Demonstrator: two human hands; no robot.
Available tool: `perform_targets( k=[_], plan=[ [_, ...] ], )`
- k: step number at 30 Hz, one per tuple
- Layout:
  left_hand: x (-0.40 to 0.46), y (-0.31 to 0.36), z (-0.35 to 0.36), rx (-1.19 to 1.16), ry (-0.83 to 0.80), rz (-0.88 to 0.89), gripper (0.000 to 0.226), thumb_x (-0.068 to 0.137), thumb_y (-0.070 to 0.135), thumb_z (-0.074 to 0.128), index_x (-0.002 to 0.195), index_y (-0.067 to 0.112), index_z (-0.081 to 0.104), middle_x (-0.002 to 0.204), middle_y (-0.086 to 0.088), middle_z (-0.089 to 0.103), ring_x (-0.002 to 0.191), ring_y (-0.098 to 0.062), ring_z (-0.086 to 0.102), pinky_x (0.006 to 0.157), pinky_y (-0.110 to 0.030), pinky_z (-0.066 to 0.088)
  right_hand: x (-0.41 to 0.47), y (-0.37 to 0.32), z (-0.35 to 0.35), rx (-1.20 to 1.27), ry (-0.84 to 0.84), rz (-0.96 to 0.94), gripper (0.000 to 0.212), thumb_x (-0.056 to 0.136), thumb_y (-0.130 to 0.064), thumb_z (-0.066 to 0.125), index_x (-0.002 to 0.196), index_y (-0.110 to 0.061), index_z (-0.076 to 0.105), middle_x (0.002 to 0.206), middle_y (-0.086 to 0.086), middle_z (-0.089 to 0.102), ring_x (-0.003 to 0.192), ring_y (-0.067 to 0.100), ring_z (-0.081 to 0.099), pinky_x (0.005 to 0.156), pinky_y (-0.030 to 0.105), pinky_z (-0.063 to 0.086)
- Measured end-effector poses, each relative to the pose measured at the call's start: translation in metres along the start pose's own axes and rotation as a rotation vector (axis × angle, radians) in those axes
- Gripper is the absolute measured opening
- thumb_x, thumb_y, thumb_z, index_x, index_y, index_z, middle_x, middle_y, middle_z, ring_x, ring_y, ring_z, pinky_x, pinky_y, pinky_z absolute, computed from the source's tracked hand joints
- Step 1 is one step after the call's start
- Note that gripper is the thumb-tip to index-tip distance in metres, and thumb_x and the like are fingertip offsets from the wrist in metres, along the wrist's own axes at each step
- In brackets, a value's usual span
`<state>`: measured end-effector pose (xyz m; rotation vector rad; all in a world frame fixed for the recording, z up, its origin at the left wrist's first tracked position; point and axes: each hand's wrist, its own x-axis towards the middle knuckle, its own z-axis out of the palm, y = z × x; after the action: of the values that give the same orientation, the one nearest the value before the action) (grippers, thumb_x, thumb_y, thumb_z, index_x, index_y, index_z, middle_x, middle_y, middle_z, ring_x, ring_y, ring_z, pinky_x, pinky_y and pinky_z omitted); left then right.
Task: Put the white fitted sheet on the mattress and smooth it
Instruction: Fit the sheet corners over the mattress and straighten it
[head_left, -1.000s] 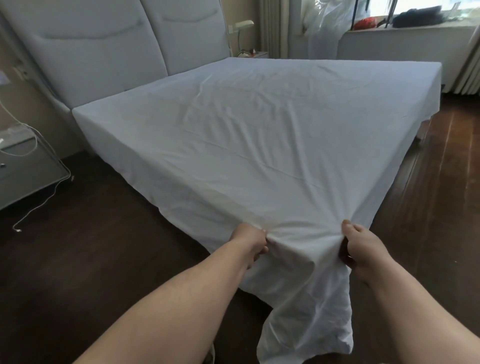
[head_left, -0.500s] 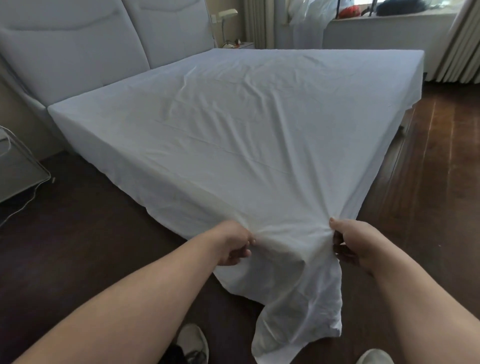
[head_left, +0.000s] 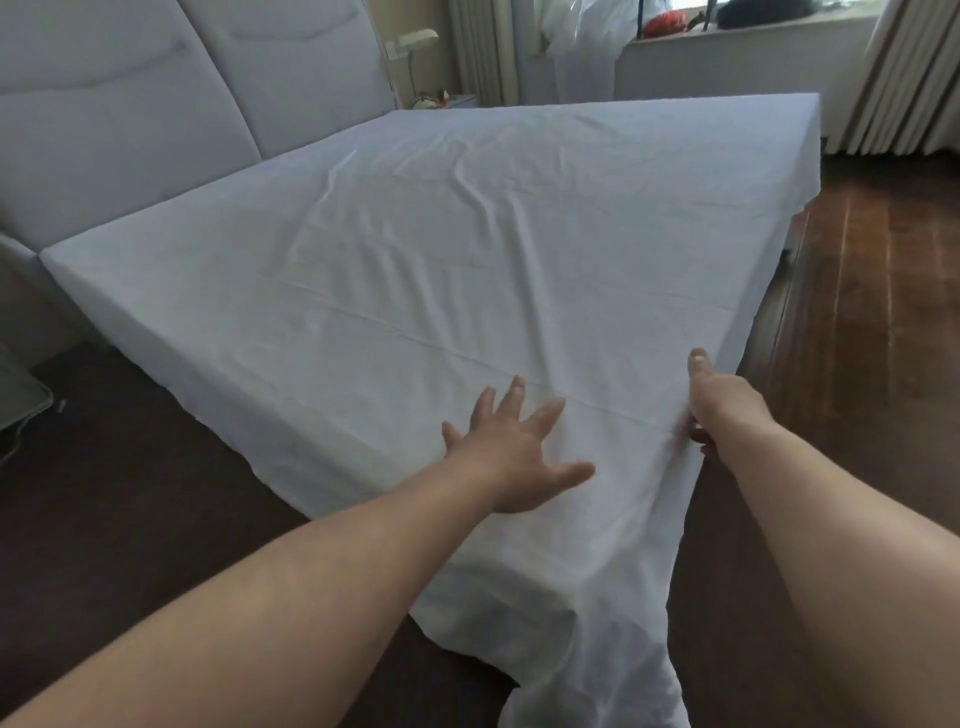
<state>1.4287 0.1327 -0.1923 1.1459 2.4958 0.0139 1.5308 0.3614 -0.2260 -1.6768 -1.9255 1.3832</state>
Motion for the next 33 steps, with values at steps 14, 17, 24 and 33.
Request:
perform_targets(
  k=[14,17,24,33],
  plan=[
    [0.012,0.019,0.016,0.161,-0.025,0.177,0.077,0.09,0.084,0.027,0.157,0.051,0.007,0.17,0.012,-0.005,0.157,-0.023,-0.005,0.119,-0.069,0.005,0.047,0.023,0.005,-0.066,0.123,-0.184,0.033,0.096,-0.027,0.043,0.084,-0.003,0.062,0.086,0.021,0.07,0.08,0.04,0.067,0.07,0.042,0.052],
    [0.021,0.015,-0.001,0.124,0.122,0.146,0.067,0.096,0.075,0.029,0.151,0.036,0.036,0.158,0.005,0.032,0.145,-0.025,0.028,0.111,-0.058,0.035,0.051,0.014,-0.007,-0.068,0.084,-0.167,0.031,0.092,-0.023,0.041,0.084,-0.002,0.063,0.088,0.022,0.07,0.083,0.041,0.068,0.07,0.043,0.05],
    [0.086,-0.01,-0.044,0.135,0.235,0.036,0.066,0.098,0.071,0.032,0.151,0.033,0.039,0.16,0.005,0.032,0.147,-0.023,0.024,0.115,-0.056,0.032,0.079,-0.042,-0.027,-0.416,0.423,-0.469,0.045,0.099,-0.048,0.038,0.111,-0.015,0.067,0.128,0.018,0.056,0.123,0.043,0.048,0.096,0.051,0.044],
    [0.186,0.014,-0.058,0.135,0.233,0.143,0.075,0.093,0.079,0.026,0.159,0.045,0.013,0.17,0.013,-0.009,0.157,-0.019,-0.011,0.118,-0.071,0.005,0.163,-0.088,0.024,-0.973,0.141,-0.733,0.081,0.092,-0.08,0.008,0.162,-0.039,0.006,0.171,-0.01,-0.008,0.157,0.018,-0.015,0.121,0.064,-0.009]
  ],
)
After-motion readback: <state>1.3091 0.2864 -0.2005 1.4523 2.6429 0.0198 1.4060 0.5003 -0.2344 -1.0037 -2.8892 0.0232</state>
